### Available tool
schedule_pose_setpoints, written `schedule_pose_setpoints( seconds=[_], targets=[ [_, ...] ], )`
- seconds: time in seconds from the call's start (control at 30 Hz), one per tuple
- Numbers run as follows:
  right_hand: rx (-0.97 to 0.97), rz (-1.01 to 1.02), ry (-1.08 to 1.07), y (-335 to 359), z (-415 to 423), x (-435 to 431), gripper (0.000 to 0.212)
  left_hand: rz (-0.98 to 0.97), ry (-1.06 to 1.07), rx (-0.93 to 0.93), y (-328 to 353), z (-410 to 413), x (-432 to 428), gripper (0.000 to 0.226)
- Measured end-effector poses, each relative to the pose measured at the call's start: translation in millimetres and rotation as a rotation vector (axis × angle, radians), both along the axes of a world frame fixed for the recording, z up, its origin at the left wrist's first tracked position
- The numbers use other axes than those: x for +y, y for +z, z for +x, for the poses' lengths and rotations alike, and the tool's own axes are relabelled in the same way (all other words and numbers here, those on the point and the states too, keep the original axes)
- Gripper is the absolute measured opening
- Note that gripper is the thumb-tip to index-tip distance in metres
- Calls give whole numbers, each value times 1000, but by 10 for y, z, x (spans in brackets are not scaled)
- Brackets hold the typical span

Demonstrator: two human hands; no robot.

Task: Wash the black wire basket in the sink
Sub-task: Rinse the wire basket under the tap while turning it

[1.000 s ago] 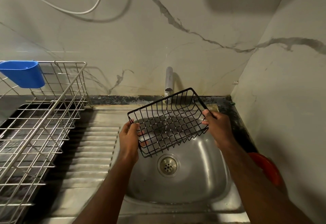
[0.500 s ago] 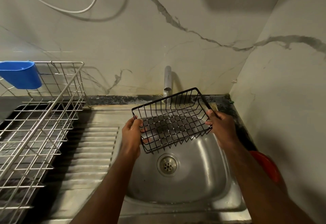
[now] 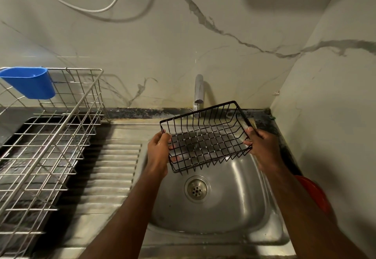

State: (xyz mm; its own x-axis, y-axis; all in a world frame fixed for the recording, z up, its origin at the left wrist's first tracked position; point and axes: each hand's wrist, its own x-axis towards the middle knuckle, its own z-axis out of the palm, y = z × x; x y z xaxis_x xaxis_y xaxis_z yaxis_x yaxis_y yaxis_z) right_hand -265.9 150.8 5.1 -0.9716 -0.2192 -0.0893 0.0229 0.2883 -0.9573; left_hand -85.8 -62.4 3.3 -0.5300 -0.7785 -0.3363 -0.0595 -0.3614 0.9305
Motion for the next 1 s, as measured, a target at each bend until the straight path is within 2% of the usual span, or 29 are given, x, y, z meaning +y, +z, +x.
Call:
schedule_pose_setpoints(
  seconds=[0.13,0.33,0.57,1.0],
  targets=[
    [-9,-1,25,5,-14,37,30,-2,-21,-1,10,-9,-32,22],
    [-5,24,61,-41,-77,177,16,-15,-58,8,8,-34,-69,21],
    [-16,-59,57,45,-25,273,2,-15,-83,-17,66,-98,-55,27],
    [-2,-48,10,81,-12,303,9,-44,-116,-43,128,-183,-56,24]
  ],
)
